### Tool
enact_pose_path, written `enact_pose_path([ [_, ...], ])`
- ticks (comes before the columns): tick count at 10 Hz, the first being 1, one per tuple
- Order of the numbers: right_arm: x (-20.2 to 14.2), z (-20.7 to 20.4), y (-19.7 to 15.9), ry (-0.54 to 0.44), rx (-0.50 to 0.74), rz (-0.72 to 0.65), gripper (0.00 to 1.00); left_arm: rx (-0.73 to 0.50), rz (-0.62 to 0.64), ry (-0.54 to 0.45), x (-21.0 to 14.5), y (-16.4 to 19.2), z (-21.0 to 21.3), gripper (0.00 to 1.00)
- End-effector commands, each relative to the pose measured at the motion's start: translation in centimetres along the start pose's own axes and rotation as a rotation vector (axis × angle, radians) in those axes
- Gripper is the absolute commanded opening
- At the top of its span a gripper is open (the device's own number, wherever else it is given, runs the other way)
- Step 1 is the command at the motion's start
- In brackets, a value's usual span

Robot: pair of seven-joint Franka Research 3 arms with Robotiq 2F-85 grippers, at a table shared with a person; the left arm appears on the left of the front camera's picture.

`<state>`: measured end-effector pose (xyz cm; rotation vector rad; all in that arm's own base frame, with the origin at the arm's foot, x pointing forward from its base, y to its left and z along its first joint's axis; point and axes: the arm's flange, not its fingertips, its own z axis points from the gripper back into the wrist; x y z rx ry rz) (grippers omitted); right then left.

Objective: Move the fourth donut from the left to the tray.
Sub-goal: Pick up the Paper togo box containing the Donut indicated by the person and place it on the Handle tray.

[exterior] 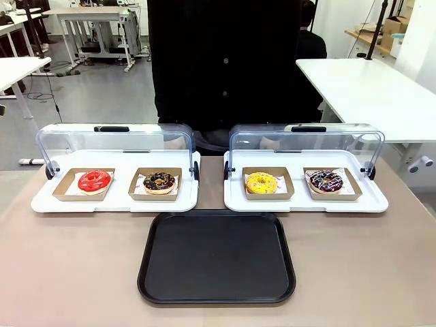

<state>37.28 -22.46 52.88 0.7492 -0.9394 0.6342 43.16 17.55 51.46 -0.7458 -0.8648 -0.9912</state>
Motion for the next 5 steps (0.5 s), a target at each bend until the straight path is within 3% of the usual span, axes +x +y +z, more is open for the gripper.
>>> enact_pose_path([
  [1, -0.07, 0.23, 0.21, 0.004, -0.004, 0.023, 1.00, -0.012, 0.008, 0.012, -0.07, -0.09, -0.08, 1.00],
  [5, -0.07, 0.23, 0.21, 0.004, -0.004, 0.023, 1.00, -0.012, 0.008, 0.012, -0.07, -0.09, -0.08, 1.00],
])
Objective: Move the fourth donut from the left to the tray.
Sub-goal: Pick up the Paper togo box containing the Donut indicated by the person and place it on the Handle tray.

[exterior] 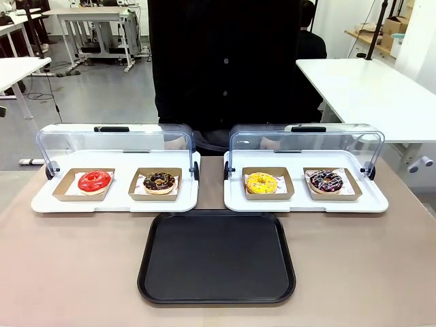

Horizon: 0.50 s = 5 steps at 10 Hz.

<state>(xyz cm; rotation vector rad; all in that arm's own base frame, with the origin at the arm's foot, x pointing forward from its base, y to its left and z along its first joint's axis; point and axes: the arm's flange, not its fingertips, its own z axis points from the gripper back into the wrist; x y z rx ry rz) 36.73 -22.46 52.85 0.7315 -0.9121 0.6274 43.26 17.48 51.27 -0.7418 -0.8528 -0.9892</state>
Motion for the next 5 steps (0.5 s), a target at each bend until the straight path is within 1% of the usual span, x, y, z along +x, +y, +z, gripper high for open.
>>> enact_pose_path([
  [1, 0.21, -0.02, -0.19, -0.025, 0.009, 0.034, 1.00, -0.012, 0.002, 0.001, 0.04, -0.19, 0.10, 1.00],
  [5, 0.21, -0.02, -0.19, -0.025, 0.009, 0.034, 1.00, -0.012, 0.002, 0.001, 0.04, -0.19, 0.10, 1.00],
])
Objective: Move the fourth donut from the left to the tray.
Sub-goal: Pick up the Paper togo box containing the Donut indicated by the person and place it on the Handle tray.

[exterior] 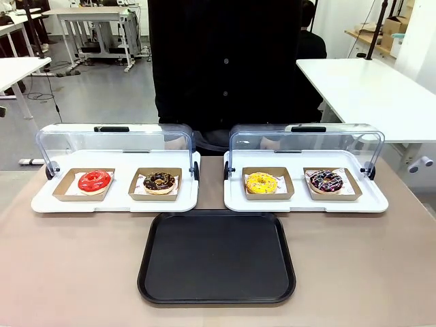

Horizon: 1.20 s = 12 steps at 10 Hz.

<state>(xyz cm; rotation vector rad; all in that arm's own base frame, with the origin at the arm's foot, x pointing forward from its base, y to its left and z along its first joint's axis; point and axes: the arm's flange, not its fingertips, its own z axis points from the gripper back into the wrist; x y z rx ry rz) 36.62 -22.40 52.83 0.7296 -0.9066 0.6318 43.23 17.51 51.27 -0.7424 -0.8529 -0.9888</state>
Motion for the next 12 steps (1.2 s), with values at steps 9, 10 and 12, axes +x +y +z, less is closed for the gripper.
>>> enact_pose_path([
  [9, 0.26, -0.01, -0.31, -0.031, 0.007, 0.032, 1.00, -0.012, 0.002, 0.002, 0.06, -0.17, 0.06, 1.00],
  [10, 0.26, -0.01, -0.31, -0.031, 0.007, 0.032, 1.00, -0.012, 0.002, 0.002, 0.06, -0.17, 0.06, 1.00],
  [12, 0.26, -0.01, -0.31, -0.031, 0.007, 0.032, 1.00, -0.012, 0.002, 0.002, 0.06, -0.17, 0.06, 1.00],
])
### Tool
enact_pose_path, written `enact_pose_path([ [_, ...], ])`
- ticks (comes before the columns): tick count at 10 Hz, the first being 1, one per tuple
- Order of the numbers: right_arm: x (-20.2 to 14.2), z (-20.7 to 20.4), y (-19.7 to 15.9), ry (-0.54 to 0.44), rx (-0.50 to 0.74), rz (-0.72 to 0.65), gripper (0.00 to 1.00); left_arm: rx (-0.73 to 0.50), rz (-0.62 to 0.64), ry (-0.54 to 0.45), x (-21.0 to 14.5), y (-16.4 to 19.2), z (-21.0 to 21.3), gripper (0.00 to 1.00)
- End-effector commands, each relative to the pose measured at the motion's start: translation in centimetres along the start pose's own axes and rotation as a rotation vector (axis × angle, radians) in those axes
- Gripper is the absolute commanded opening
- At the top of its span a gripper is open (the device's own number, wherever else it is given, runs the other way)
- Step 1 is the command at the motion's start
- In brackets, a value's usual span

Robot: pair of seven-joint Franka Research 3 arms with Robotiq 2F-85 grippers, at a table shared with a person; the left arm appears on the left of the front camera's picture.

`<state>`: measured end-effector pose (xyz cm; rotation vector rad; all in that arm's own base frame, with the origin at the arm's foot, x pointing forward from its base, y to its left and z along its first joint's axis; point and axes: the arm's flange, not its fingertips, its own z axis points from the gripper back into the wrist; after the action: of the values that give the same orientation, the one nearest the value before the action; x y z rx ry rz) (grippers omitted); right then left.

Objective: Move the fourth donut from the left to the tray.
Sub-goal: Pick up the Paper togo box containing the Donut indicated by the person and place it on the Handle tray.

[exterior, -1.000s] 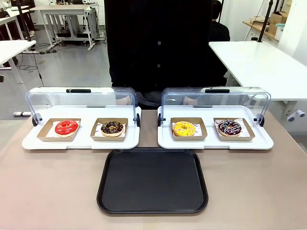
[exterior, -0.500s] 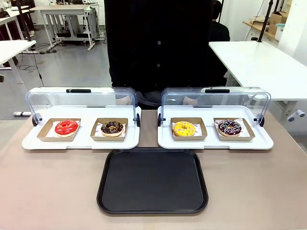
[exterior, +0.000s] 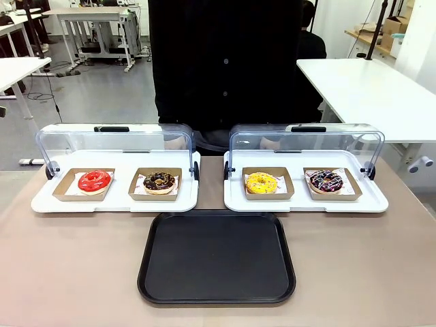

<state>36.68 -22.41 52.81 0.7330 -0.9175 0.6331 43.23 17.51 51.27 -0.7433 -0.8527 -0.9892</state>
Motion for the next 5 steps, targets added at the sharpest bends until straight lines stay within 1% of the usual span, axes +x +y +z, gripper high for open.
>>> enact_pose_path([
  [1, 0.25, 0.02, -0.26, -0.021, 0.006, 0.027, 1.00, -0.011, 0.002, 0.002, 0.06, -0.16, 0.07, 1.00],
  [5, 0.25, 0.02, -0.26, -0.021, 0.006, 0.027, 1.00, -0.011, 0.002, 0.002, 0.06, -0.16, 0.07, 1.00],
])
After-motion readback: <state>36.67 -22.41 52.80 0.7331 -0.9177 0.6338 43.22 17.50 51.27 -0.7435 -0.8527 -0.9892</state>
